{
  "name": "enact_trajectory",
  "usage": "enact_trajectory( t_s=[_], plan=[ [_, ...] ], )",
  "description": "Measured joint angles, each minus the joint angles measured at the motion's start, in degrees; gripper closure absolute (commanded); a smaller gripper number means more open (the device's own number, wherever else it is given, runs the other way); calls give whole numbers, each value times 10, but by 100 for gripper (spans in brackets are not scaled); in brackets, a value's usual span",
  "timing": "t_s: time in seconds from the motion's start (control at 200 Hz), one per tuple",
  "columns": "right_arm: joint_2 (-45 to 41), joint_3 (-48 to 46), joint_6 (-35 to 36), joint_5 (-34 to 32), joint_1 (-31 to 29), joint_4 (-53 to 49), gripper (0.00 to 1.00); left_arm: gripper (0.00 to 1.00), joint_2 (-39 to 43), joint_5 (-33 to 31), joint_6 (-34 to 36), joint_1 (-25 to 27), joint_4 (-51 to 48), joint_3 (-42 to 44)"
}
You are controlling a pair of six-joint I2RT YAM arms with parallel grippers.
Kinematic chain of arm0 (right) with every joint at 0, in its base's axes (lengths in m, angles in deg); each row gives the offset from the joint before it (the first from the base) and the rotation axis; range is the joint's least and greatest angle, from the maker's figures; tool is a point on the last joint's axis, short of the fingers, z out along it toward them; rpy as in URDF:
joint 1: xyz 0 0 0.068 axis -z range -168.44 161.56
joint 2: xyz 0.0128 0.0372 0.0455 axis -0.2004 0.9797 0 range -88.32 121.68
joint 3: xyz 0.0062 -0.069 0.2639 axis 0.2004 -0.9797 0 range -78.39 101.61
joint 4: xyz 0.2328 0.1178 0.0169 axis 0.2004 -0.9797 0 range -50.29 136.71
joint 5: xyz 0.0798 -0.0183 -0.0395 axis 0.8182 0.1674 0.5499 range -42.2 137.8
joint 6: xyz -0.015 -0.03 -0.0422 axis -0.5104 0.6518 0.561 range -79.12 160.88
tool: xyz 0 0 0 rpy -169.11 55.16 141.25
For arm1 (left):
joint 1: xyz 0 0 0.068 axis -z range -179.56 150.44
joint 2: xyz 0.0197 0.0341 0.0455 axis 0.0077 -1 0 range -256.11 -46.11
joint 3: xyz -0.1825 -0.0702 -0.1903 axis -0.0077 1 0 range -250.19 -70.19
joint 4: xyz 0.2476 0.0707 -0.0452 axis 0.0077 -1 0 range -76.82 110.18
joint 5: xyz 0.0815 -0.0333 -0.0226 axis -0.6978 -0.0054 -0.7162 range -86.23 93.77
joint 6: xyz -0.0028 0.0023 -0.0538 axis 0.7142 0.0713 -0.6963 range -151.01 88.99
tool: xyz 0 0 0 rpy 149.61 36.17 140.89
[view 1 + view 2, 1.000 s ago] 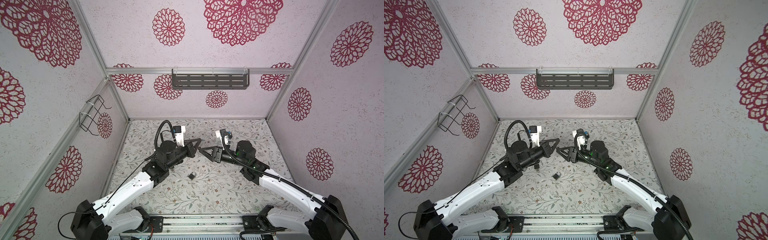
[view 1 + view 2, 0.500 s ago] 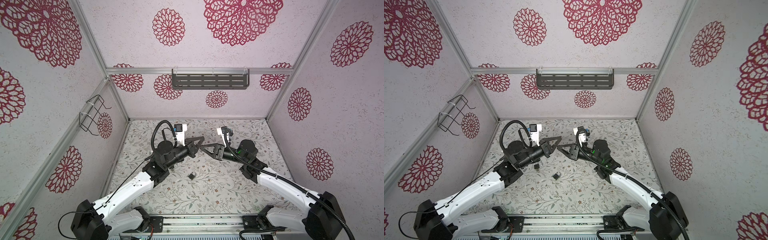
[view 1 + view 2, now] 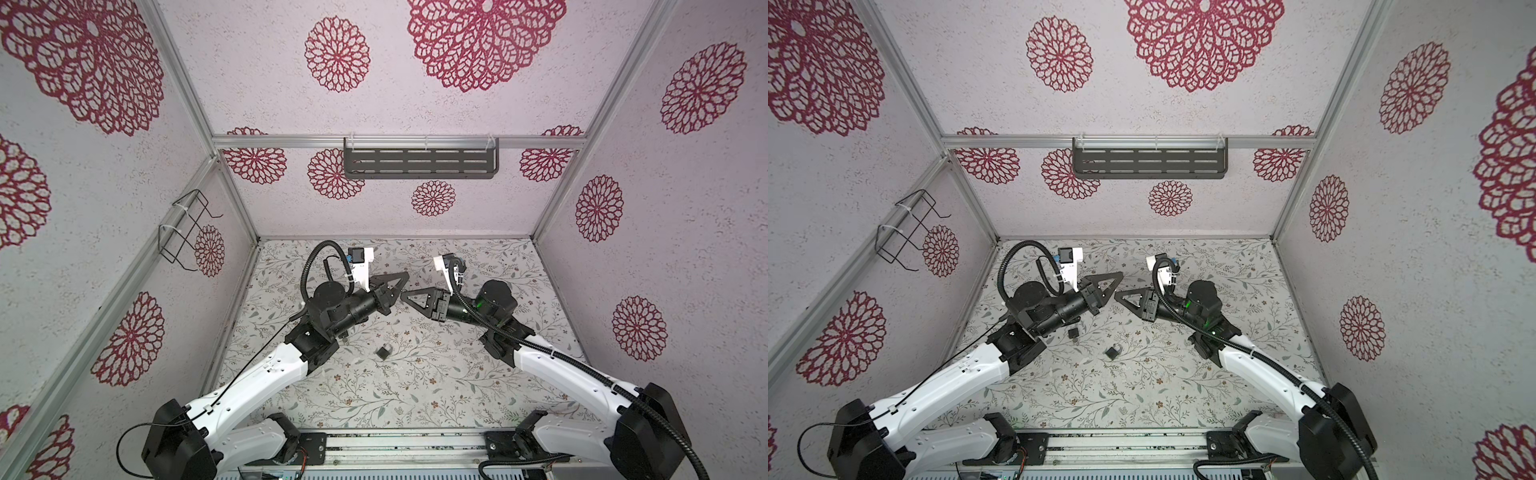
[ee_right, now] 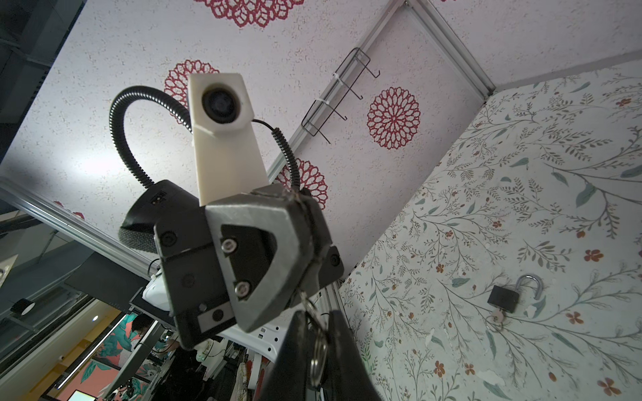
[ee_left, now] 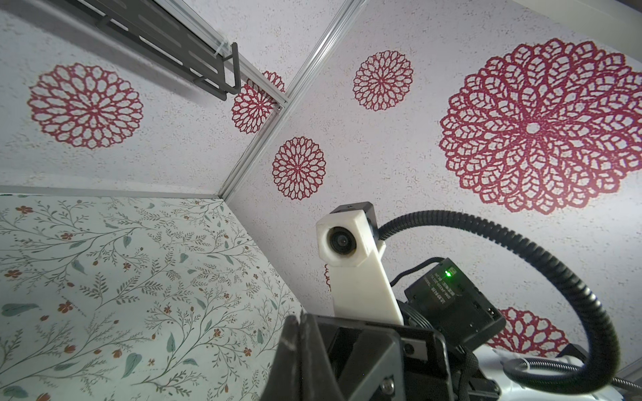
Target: Unlock with the key
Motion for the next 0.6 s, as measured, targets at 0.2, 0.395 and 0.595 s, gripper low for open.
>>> enact_trajectory(
  t_s=[0.2, 0.395, 0.595],
  plan=[
    [0, -4, -1, 9, 1, 15, 100, 100, 0, 6, 0, -2, 7, 2],
    [0, -5, -2, 10, 1, 19, 100, 98, 0, 14, 0, -5, 12, 2],
    [-1, -5, 3, 3, 7, 5, 100, 46, 0, 25, -2, -12, 12, 3]
  ],
)
